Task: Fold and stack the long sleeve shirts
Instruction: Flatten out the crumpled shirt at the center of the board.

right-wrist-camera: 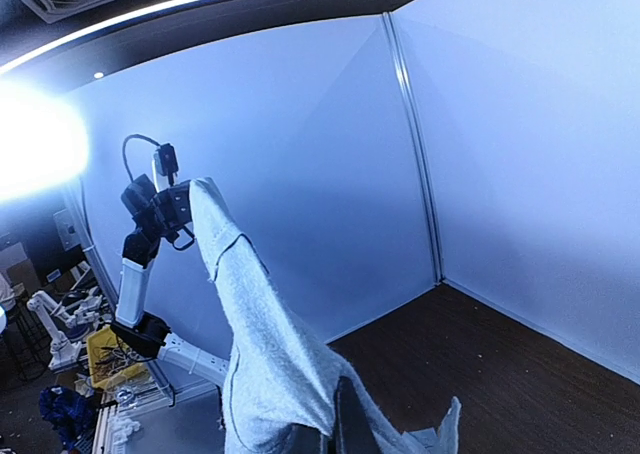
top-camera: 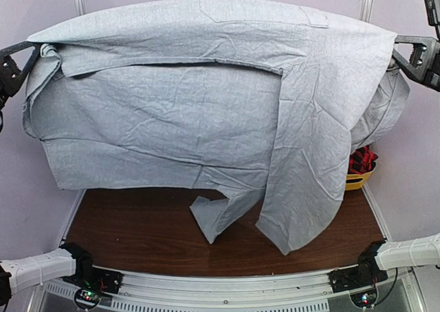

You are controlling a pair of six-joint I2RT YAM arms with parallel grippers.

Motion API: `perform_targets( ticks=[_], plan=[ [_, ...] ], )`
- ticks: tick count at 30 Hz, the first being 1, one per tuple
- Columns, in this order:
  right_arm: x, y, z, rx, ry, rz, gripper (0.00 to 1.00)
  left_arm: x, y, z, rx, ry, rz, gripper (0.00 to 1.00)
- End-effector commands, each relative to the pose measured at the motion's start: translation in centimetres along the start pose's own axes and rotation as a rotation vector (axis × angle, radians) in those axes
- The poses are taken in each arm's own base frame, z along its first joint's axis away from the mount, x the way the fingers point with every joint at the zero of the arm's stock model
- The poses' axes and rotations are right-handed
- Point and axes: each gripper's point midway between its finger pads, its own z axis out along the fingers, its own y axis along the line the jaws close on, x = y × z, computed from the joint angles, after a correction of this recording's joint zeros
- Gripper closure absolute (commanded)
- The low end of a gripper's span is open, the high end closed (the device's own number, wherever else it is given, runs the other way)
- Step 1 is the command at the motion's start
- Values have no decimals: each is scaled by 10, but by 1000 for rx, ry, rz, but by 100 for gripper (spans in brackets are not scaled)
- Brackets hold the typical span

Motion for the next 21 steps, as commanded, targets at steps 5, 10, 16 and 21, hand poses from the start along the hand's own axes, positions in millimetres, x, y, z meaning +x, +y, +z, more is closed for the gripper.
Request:
perform_targets(
  ticks=[5, 10, 16, 21],
  plan=[
    [-14, 18, -24, -20, -79, 43, 100, -31, -17, -19, 2, -79, -37, 100],
    [-5, -28, -9, 177, -53, 53, 100, -9, 29, 3, -159, -4, -45, 100],
    [41, -138, 15, 611, 68, 26, 100, 70, 123, 43, -440, 167, -51, 100],
    [107, -254, 41, 940, 265, -29, 100, 169, 202, 62, -658, 321, -60, 100]
  ],
)
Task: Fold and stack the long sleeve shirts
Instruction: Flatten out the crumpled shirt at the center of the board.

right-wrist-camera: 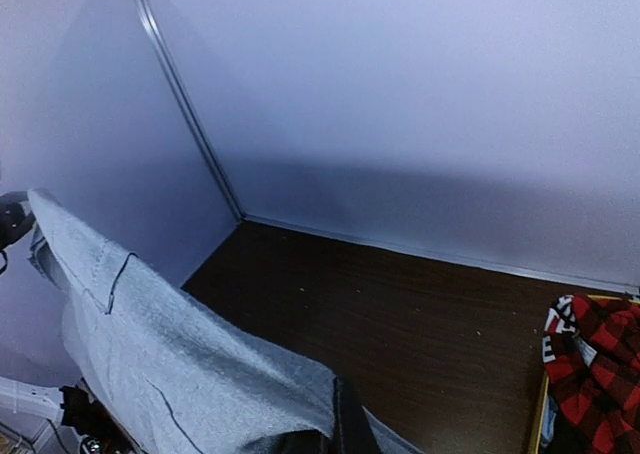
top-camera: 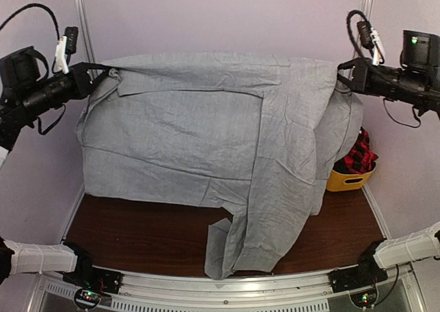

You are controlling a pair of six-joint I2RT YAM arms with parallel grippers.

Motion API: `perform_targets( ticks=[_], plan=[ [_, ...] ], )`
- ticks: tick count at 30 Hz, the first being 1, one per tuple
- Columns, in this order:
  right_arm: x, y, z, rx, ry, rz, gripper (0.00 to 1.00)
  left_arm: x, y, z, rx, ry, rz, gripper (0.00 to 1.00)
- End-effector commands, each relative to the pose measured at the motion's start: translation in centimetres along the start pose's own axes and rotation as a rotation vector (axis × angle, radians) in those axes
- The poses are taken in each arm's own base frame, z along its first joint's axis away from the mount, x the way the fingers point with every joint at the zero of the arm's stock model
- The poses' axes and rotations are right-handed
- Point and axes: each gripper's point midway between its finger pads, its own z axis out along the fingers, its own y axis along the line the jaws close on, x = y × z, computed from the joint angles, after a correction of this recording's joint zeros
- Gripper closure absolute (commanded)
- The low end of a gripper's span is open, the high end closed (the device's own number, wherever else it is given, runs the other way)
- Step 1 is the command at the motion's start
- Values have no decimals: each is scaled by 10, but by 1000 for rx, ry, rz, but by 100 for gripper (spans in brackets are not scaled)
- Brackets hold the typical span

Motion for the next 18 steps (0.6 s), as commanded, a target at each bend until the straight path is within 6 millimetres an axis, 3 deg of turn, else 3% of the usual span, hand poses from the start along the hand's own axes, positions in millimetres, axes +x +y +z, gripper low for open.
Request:
perform_targets(
  ticks=[1, 7, 11, 14, 17, 18],
  plan=[
    [34, -108, 75, 439, 93, -83, 100, 48, 84, 53, -326, 40, 26, 100],
    [94, -179, 198, 497, 230, -147, 100, 170, 182, 113, -559, 214, -3, 100],
    [165, -226, 278, 533, 406, -181, 98, 254, 233, 152, -610, 333, -47, 100],
    [215, -258, 315, 587, 520, -195, 97, 294, 252, 188, -587, 385, -56, 100],
    [243, -274, 340, 601, 554, -201, 96, 321, 268, 219, -571, 449, -54, 100],
    [243, -278, 344, 606, 540, -201, 95, 325, 274, 227, -572, 458, -52, 100]
  ],
)
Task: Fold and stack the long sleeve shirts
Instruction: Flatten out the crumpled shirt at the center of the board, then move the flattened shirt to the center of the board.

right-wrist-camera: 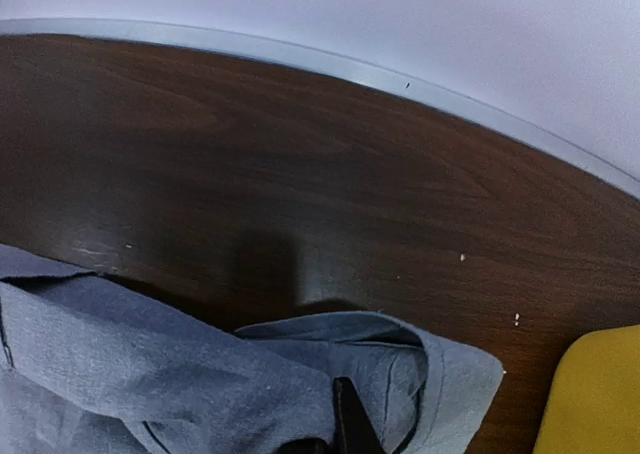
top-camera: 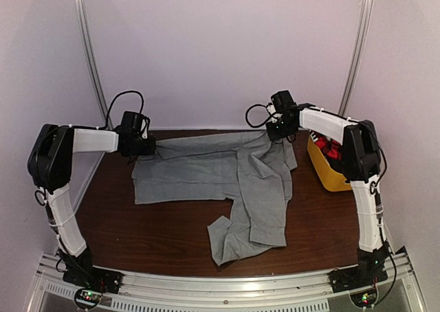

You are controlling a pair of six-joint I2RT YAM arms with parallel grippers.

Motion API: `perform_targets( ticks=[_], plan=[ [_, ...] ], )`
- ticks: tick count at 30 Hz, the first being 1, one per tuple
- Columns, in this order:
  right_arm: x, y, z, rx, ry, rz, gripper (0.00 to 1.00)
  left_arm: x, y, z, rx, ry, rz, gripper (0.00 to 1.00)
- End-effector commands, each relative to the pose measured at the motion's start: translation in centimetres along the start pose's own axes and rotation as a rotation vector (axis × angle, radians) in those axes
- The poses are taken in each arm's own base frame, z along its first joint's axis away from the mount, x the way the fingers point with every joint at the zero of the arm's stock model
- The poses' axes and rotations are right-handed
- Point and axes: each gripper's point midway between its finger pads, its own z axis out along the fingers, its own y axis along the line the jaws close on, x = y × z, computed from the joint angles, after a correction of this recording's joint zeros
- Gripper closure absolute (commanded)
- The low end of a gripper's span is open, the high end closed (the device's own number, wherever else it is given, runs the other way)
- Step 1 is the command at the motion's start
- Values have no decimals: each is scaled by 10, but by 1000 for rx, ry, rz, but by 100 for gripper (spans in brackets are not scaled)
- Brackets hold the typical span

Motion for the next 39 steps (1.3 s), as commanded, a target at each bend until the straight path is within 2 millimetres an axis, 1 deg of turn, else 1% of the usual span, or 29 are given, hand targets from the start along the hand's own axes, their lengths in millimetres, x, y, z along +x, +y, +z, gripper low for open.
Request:
perform_targets(
  ticks=[1, 4, 6, 8, 9, 12, 14, 15, 17, 19, 20, 21, 22, 25, 28, 30, 32, 35, 36, 39],
  plan=[
    [-20, -34, 13, 126, -56, 11, 94, -60, 3, 30, -12, -142, -12, 100],
    [-32, -45, 19, 175, -111, 33, 84, -69, 11, 48, -37, -136, -18, 100],
    [-45, -54, 17, 212, -147, 45, 73, -80, 17, 52, -58, -159, -31, 94],
    [-57, -62, 11, 247, -179, 58, 59, -93, 23, 56, -76, -188, -43, 90],
    [-62, -64, 7, 256, -195, 64, 53, -97, 26, 60, -83, -191, -53, 84],
    [-73, -66, -10, 255, -224, 76, 38, -105, 32, 66, -96, -187, -72, 62],
    [-69, -65, -17, 236, -212, 83, 33, -110, 33, 65, -95, -192, -83, 47],
    [-65, -62, -20, 213, -205, 86, 32, -112, 33, 63, -93, -194, -85, 42],
    [-50, -51, -26, 147, -185, 92, 30, -114, 28, 56, -63, -191, -83, 37],
    [-30, -32, -31, 53, -169, 95, 29, -102, 17, 46, 7, -163, -92, 36],
    [-20, -23, -34, 3, -163, 100, 29, -103, 6, 31, 72, -175, -95, 35],
    [-8, -14, -36, -41, -147, 103, 29, -93, -3, 22, 135, -168, -103, 35],
    [4, -5, -37, -89, -132, 108, 29, -89, -12, 10, 194, -187, -112, 34],
    [39, 17, -36, -202, -75, 125, 28, -56, -32, -21, 317, -184, -127, 33],
    [68, 31, -30, -267, -16, 132, 26, -19, -47, -39, 387, -159, -128, 33],
    [86, 36, -23, -286, 23, 140, 26, 1, -56, -45, 425, -142, -127, 33],
    [102, 39, -16, -298, 64, 148, 27, 23, -65, -44, 448, -100, -123, 33],
    [122, 44, -11, -321, 103, 164, 27, 53, -75, -39, 471, -38, -117, 33],
    [129, 44, -11, -325, 112, 170, 27, 57, -77, -39, 479, -32, -120, 33],
    [148, 45, -11, -332, 138, 192, 27, 81, -81, -37, 492, 9, -129, 33]
  ],
)
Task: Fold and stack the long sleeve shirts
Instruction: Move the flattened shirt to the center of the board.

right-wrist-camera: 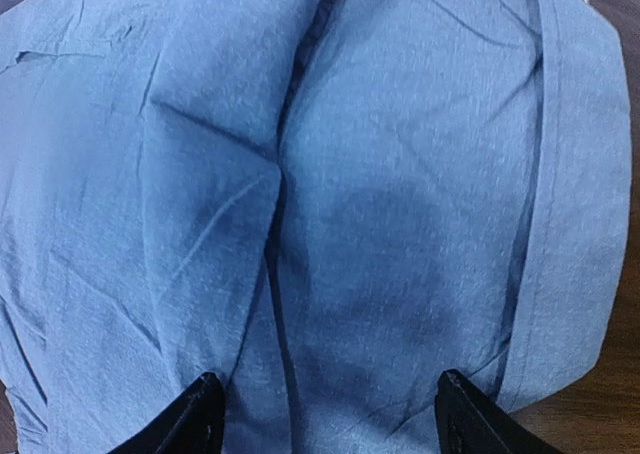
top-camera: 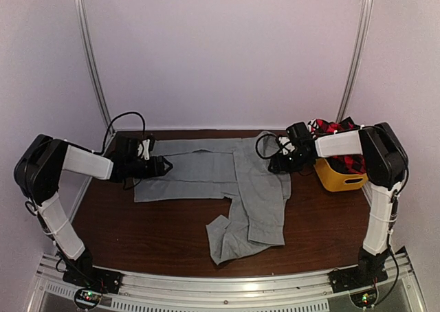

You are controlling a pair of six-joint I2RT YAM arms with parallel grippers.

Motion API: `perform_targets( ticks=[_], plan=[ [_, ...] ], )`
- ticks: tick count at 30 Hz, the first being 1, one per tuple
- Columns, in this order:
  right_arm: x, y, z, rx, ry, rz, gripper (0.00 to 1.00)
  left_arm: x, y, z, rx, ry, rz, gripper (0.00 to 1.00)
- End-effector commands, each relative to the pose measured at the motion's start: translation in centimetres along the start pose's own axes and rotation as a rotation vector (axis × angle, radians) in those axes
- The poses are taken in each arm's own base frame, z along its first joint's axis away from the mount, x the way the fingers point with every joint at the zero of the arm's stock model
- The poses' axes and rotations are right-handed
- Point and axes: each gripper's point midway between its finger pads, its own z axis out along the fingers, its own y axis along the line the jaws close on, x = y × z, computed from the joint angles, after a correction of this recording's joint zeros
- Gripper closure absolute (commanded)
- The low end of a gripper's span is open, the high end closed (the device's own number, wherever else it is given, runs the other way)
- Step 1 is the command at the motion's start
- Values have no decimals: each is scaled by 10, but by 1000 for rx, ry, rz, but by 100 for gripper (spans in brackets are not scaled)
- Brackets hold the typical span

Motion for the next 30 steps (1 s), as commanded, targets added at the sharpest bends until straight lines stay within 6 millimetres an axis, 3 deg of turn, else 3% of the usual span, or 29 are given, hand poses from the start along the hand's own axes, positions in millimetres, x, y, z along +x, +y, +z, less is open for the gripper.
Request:
perform_targets(
  ticks=[1, 6, 11, 20, 22, 26, 30],
  plan=[
    [23, 4, 4, -51, 18, 49, 27, 15, -10, 5, 67, -5, -12, 33],
    [54, -5, 3, -26, 63, 95, 27, 47, -7, 4, 56, 69, -29, 33],
    [82, -17, -10, 31, 80, 128, 27, 80, -6, -8, 24, 135, -27, 36],
    [134, -30, -56, 91, 70, 193, 28, 138, -10, -57, -33, 181, -57, 42],
    [137, -29, -69, 89, 45, 202, 28, 150, -12, -69, -47, 186, -60, 43],
    [124, -14, -93, 44, -21, 187, 27, 149, -19, -91, -40, 144, -69, 45],
    [97, 5, -104, -10, -72, 155, 26, 114, -31, -104, -29, 39, -32, 46]
  ],
)
